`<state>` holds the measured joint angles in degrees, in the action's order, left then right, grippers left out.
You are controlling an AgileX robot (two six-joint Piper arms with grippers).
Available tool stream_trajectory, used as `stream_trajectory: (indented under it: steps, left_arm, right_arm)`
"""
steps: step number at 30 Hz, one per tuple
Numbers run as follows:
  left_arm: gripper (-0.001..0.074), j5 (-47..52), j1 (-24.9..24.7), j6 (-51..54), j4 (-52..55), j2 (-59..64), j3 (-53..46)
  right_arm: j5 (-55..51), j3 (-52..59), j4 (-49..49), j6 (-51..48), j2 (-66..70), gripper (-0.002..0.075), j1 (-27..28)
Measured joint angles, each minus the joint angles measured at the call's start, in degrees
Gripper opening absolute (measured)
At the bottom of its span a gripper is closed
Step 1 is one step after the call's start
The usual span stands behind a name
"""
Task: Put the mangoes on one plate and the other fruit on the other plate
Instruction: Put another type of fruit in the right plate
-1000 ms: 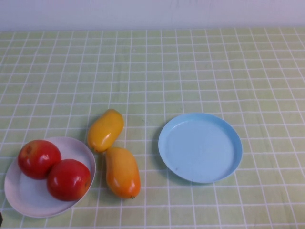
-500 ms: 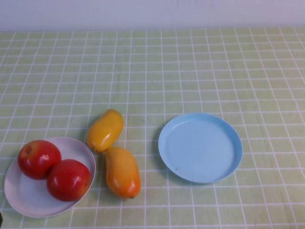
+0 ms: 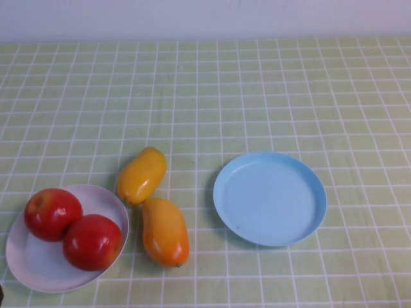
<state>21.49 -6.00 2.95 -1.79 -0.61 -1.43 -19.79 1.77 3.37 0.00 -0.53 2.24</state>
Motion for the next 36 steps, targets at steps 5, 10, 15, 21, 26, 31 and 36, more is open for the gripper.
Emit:
stream_trajectory:
  steps: [5, 10, 15, 21, 26, 31, 36]
  left_arm:
    - [-0.0004, 0.0, 0.0, 0.0, 0.0, 0.0, 0.0]
    - [-0.0004, 0.0, 0.0, 0.0, 0.0, 0.0, 0.0]
    - [-0.0004, 0.0, 0.0, 0.0, 0.0, 0.0, 0.0]
    - [-0.0004, 0.0, 0.0, 0.0, 0.0, 0.0, 0.0]
    - [-0.0004, 0.0, 0.0, 0.0, 0.0, 0.0, 0.0]
    - [-0.0004, 0.0, 0.0, 0.0, 0.0, 0.0, 0.0]
    - [-0.0004, 0.0, 0.0, 0.0, 0.0, 0.0, 0.0]
  right_arm:
    - [8.7, 0.0, 6.6, 0.0, 0.0, -0.0016, 0.0]
    - [22.5, 0.0, 20.8, 0.0, 0.0, -0.0016, 0.0]
    - [30.6, 0.0, 24.3, 0.0, 0.0, -0.0016, 0.0]
    - [25.2, -0.1, 24.9, 3.3, -0.1, -0.0016, 0.0]
    - [4.2, -7.2, 27.0, 4.3, 3.8, -0.0016, 0.0]
    - [-12.9, -18.2, 27.4, 1.9, 16.0, -0.0016, 0.0]
    - [-27.6, -27.6, 25.9, 0.0, 29.6, -0.0016, 0.0]
